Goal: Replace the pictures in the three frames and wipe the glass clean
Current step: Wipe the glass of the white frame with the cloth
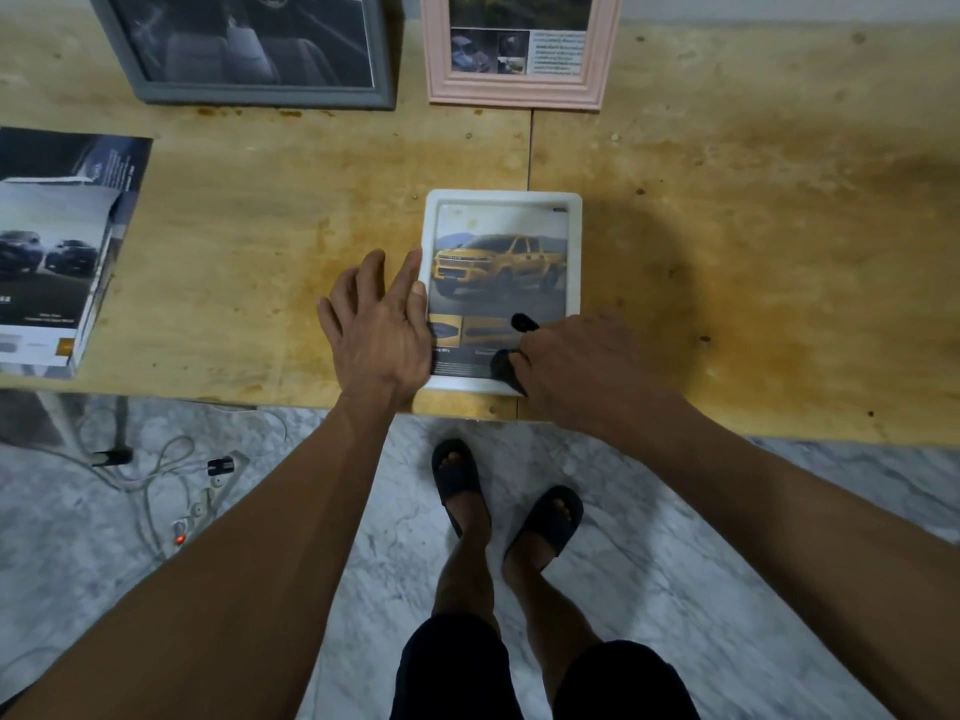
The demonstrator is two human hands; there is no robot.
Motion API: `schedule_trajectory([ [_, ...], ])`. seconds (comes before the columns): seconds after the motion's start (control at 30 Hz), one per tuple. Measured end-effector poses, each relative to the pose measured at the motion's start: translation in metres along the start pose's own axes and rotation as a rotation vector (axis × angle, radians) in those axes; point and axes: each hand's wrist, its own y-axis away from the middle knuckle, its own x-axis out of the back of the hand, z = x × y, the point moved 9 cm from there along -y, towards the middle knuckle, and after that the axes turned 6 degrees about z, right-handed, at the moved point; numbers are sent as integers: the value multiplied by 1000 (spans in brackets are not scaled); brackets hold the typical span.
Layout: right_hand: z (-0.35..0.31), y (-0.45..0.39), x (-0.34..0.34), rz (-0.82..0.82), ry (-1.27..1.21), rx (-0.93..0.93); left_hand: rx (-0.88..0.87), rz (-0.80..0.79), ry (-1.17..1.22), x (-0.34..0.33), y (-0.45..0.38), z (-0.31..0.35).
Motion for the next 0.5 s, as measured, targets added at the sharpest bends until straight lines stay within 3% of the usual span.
schedule_trajectory([
  [0.13,13,0,-1,-71,90,-20,4,-2,4,0,-1,-1],
  [0.23,13,-3,13,-77,51,-20,2,-10,-1,0,0,0],
  [0.33,32,0,20,-188,6,-93,0,-18,-1,0,-1,-1],
  [0.4,54,2,28,-114,-2,-197,-1,-15,-1,0,0,-1],
  [0.5,96,15,42,156,-53,-452,-12,-13,-1,0,0,0],
])
